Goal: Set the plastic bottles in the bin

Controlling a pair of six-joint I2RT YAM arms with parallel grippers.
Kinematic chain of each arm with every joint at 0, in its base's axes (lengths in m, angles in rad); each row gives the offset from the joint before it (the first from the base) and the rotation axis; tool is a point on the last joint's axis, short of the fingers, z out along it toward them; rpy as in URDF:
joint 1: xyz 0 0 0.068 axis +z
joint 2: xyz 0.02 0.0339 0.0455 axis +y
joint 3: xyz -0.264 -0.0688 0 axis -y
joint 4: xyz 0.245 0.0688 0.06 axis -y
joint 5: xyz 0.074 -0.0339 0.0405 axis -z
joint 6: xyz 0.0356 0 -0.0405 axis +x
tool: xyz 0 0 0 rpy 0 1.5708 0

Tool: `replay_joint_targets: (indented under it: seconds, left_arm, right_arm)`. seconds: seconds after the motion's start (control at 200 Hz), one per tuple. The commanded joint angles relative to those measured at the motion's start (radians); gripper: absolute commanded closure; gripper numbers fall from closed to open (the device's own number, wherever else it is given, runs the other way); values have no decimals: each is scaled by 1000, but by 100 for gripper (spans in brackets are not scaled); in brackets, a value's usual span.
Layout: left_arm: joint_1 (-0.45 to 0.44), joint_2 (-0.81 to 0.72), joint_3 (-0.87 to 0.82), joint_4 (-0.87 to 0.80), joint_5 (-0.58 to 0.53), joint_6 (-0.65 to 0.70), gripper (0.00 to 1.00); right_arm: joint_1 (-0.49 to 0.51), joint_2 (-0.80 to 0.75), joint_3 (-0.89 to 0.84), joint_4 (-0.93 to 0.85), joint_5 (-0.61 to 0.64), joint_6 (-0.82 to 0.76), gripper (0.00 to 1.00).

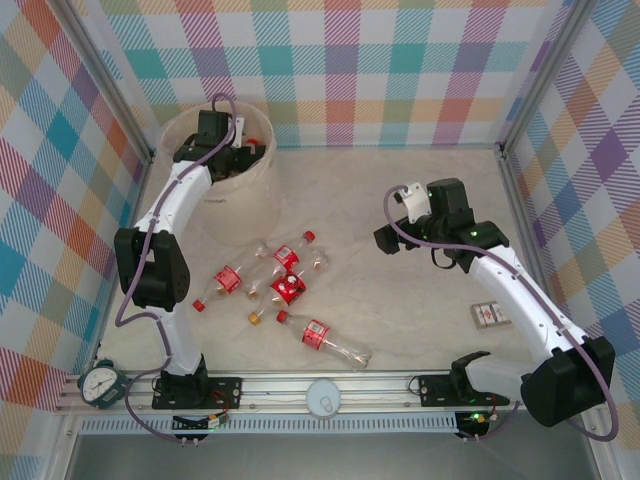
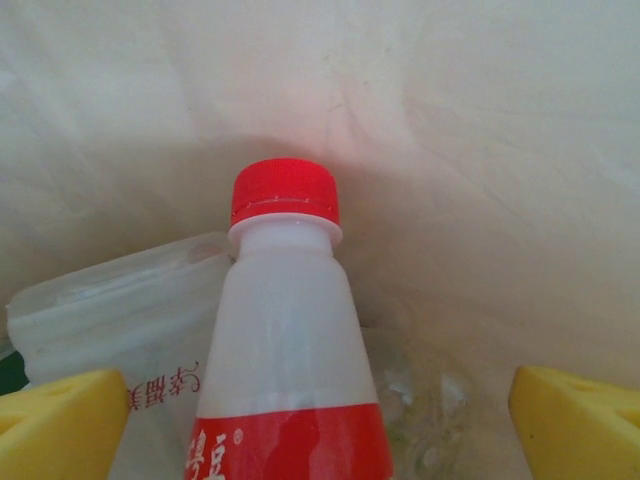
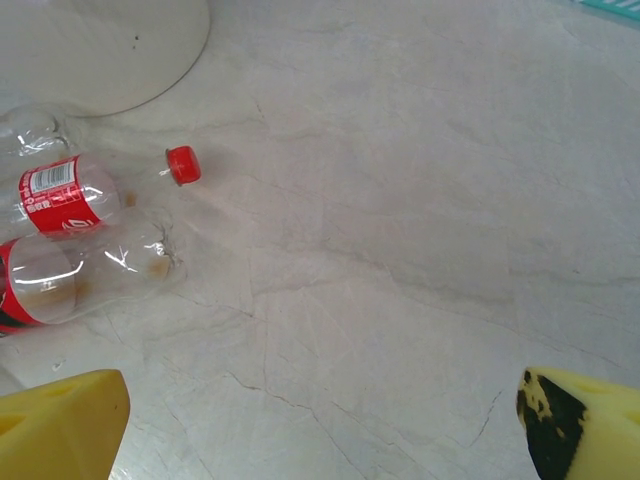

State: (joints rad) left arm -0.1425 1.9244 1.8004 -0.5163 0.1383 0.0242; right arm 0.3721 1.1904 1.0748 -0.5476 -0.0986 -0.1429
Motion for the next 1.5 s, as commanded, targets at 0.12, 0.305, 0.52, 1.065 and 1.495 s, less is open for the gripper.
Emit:
replay_joint_targets:
  seconds: [0.12,0.305,0.52,1.065,1.495]
  left_arm:
    - [-8,-95,88,-50,49,16,0]
    - [-8,-149,133,-103,46,13,0]
    - [-8,-271,84,-149,-5,-46,0]
    - [-8,-573,-118,-223,46,-288,1]
    - [-5,-640,-150,-226,19,-305,0]
  right_arm:
    - [4,21,40,-83,-102,-51,1]
    - [71,13,56,-214,-119,-93,1]
    - [242,40,63,-414,-50,-59,1]
    - [579,181,-20,-485,-110,37,1]
    - [677,376,38,-463,-122,106,1]
